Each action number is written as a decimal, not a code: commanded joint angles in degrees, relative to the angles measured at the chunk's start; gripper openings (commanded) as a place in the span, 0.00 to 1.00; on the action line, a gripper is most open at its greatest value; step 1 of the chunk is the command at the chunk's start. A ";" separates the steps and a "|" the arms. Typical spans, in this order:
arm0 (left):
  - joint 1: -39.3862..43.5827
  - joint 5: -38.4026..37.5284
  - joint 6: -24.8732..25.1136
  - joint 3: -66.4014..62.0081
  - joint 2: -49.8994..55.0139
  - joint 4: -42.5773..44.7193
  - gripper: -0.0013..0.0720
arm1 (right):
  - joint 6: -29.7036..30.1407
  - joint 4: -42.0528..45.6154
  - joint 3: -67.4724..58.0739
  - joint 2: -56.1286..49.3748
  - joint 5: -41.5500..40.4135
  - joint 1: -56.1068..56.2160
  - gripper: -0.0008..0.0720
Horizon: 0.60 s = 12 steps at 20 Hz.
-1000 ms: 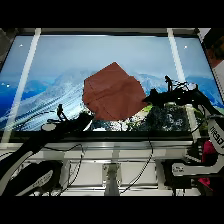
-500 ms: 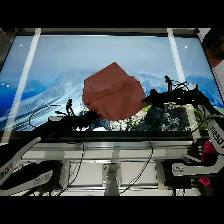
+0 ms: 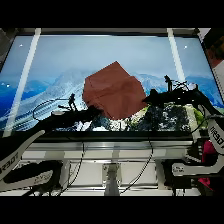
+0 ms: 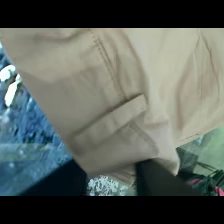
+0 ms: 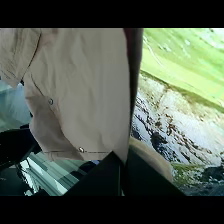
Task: Fold the clothes and pants, and hang the long-sleeved shirts on hangers.
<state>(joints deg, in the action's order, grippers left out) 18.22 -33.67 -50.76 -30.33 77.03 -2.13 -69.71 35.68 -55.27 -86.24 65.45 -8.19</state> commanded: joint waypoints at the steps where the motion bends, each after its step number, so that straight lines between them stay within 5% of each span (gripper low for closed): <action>1: 0.02 -0.04 0.26 -0.76 0.72 -0.09 0.16 | -0.02 0.00 -0.04 -0.02 -0.02 -0.02 0.02; 2: 0.02 -0.04 0.28 -0.76 0.72 -0.07 0.03 | -0.02 0.00 -0.04 -0.02 -0.02 -0.02 0.02; 8: 0.00 -0.04 7.15 -0.74 -1.73 1.75 0.02 | -0.07 0.00 -0.04 -0.02 0.17 -0.02 0.02; 10: -0.07 -0.04 6.95 -0.72 -4.79 9.11 0.02 | -0.07 0.02 -0.02 -0.02 0.22 -0.02 0.02; 12: -0.09 -0.11 1.53 -0.72 -8.13 17.90 0.03 | -0.07 0.02 -0.04 -0.02 0.22 -0.02 0.02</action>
<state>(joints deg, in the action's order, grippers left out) 18.17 -33.74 -45.80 -31.00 72.51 5.45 -69.73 35.70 -55.27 -86.21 65.60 -8.19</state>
